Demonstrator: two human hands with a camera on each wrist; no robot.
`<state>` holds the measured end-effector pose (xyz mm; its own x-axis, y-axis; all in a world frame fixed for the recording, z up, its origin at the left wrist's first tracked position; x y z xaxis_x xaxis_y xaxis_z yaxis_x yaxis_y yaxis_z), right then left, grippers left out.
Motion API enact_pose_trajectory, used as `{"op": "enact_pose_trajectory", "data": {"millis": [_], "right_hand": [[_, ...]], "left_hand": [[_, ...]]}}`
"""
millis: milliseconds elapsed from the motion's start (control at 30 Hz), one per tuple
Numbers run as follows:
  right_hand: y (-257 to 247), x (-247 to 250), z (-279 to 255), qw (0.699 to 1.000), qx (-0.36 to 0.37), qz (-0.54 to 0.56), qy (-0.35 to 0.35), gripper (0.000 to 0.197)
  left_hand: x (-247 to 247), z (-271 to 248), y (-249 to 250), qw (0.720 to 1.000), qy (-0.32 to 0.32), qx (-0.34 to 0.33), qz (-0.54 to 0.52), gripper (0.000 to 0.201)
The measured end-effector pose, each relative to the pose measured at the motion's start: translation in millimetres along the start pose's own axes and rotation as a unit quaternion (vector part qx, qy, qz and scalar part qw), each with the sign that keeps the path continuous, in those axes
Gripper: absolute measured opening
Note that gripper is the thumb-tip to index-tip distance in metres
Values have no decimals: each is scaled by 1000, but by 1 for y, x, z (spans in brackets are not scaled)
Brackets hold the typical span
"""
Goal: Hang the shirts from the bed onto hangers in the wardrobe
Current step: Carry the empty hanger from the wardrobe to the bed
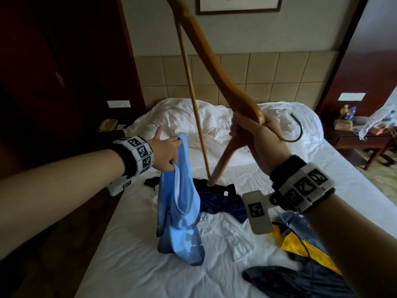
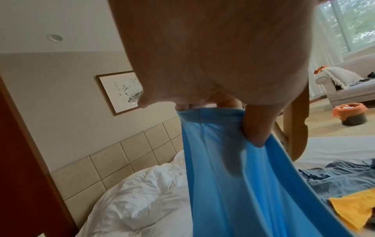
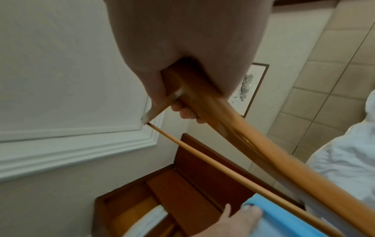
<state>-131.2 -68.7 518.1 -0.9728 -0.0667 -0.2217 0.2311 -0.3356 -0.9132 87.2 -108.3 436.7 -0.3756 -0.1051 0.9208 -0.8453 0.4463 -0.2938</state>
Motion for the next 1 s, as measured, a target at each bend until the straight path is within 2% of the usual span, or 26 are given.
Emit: {"op": "enact_pose_trajectory", "data": {"millis": [133, 300, 400, 500, 600, 700, 767, 867, 1000], "right_hand": [[3, -31, -6, 999, 1, 48, 1, 13], [56, -43, -15, 999, -26, -15, 18, 21], [96, -38, -25, 996, -80, -48, 3, 24], [120, -34, -35, 989, -131, -69, -26, 21], [125, -27, -32, 981, -151, -107, -57, 19], [124, -17, -27, 971, -160, -150, -93, 40], [121, -5, -26, 967, -171, -169, -84, 48], [120, 11, -26, 965, -194, -162, -70, 49], [130, 11, -31, 939, -195, -245, -140, 57]], "left_hand": [[-3, 3, -3, 999, 11, -18, 31, 37], [11, -5, -10, 998, 49, -1, -36, 34], [13, -11, -31, 994, 89, -8, -55, 42], [6, -17, -58, 991, 123, 0, -47, 41], [-3, -23, -71, 992, 111, 14, -52, 44], [-14, -29, -85, 996, 79, 30, 6, 49], [-27, -35, -99, 997, 61, 35, 20, 49], [-38, -38, -111, 996, 77, 22, 25, 49], [-31, -32, -102, 993, 94, -7, 67, 53]]}}
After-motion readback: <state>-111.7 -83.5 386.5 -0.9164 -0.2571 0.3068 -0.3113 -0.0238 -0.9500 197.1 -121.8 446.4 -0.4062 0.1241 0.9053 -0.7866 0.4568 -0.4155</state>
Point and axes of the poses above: each hand's wrist, its own z-axis towards the middle knuckle, its own x-axis out of the back of the hand, y = z × x, the point moved 8 cm from there along z, towards the middle knuckle, and after that the axes turned 8 degrees about y, right-handed, at the moved point
